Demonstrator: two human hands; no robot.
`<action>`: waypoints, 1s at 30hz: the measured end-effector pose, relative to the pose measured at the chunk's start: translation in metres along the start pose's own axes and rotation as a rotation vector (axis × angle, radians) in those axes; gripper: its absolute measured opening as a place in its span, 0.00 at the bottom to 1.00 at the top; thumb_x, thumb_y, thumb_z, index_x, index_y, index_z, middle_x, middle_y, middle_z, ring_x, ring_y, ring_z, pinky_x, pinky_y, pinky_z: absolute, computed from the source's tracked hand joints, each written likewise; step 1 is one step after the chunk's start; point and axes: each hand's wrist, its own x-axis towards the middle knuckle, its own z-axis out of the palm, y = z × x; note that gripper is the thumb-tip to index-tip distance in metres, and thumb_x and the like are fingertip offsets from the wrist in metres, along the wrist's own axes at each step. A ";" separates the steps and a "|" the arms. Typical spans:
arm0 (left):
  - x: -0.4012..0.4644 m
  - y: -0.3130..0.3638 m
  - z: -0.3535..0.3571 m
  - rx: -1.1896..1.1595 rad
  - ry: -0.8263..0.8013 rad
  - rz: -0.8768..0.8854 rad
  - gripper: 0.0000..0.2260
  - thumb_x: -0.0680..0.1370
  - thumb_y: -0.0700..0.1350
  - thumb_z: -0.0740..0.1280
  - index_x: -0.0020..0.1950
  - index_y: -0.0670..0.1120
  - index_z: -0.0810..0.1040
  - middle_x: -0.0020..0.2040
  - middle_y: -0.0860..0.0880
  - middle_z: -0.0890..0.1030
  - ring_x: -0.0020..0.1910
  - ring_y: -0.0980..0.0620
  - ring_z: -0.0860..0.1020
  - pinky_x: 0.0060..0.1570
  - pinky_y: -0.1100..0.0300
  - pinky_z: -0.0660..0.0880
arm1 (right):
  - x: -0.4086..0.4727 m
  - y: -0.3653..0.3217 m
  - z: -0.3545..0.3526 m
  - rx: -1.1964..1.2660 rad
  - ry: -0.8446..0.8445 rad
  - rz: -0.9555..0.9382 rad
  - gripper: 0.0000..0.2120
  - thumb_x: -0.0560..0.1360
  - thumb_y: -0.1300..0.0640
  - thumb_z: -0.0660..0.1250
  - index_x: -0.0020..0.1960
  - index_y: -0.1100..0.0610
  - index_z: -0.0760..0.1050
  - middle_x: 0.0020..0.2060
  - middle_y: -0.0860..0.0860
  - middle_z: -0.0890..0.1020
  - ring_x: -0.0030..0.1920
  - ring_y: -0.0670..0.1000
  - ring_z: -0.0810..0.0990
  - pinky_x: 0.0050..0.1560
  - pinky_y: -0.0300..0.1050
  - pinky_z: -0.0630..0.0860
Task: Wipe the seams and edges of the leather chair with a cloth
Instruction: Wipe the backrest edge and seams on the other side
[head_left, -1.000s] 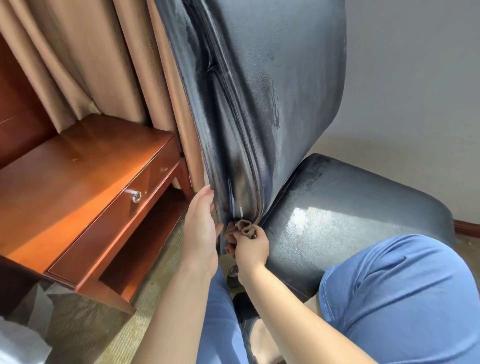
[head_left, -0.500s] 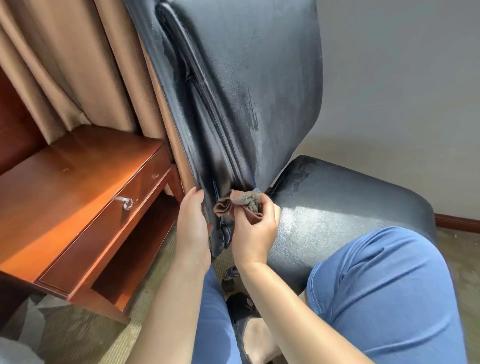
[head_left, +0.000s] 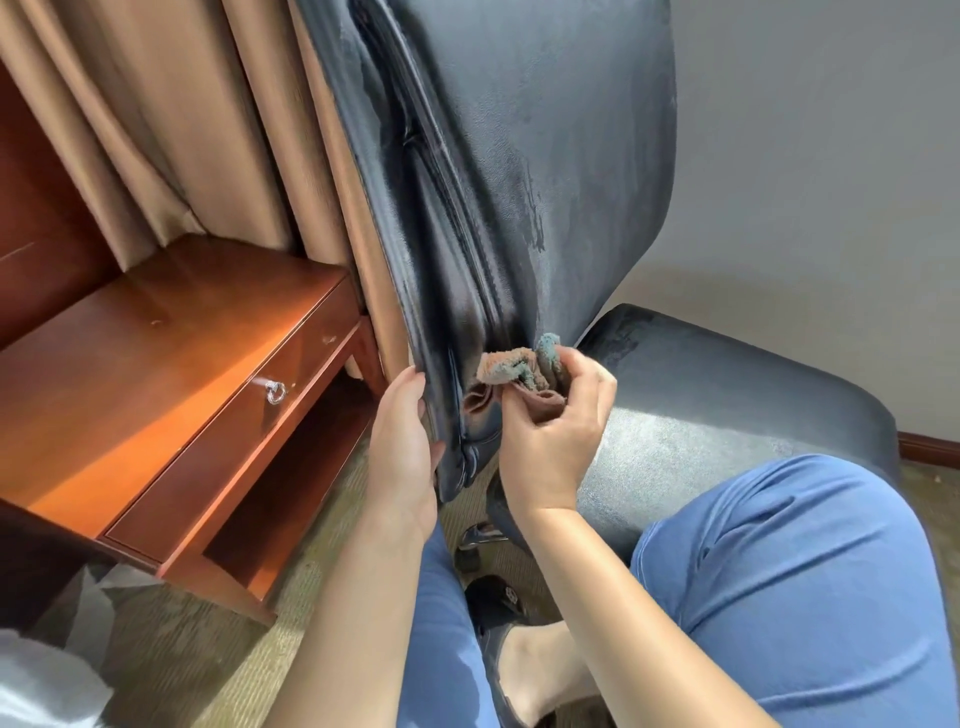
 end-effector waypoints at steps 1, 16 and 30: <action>-0.001 0.001 0.000 -0.010 0.001 -0.009 0.15 0.80 0.53 0.59 0.64 0.54 0.78 0.62 0.55 0.79 0.63 0.58 0.74 0.67 0.49 0.69 | 0.002 -0.004 0.000 0.029 0.011 0.001 0.21 0.65 0.68 0.72 0.57 0.61 0.74 0.53 0.54 0.72 0.51 0.38 0.72 0.53 0.28 0.68; -0.004 0.001 0.005 0.014 -0.016 -0.029 0.25 0.73 0.56 0.62 0.71 0.53 0.72 0.69 0.53 0.74 0.68 0.54 0.71 0.69 0.45 0.67 | 0.008 -0.002 -0.003 0.035 -0.071 0.201 0.17 0.71 0.64 0.69 0.55 0.48 0.71 0.53 0.47 0.74 0.44 0.36 0.75 0.50 0.38 0.72; -0.011 0.001 0.008 0.043 0.018 0.012 0.26 0.73 0.54 0.61 0.72 0.57 0.69 0.70 0.56 0.72 0.70 0.56 0.69 0.71 0.46 0.65 | -0.005 0.032 -0.006 -0.077 -0.079 0.328 0.19 0.69 0.71 0.65 0.56 0.54 0.75 0.52 0.48 0.74 0.49 0.41 0.74 0.47 0.24 0.64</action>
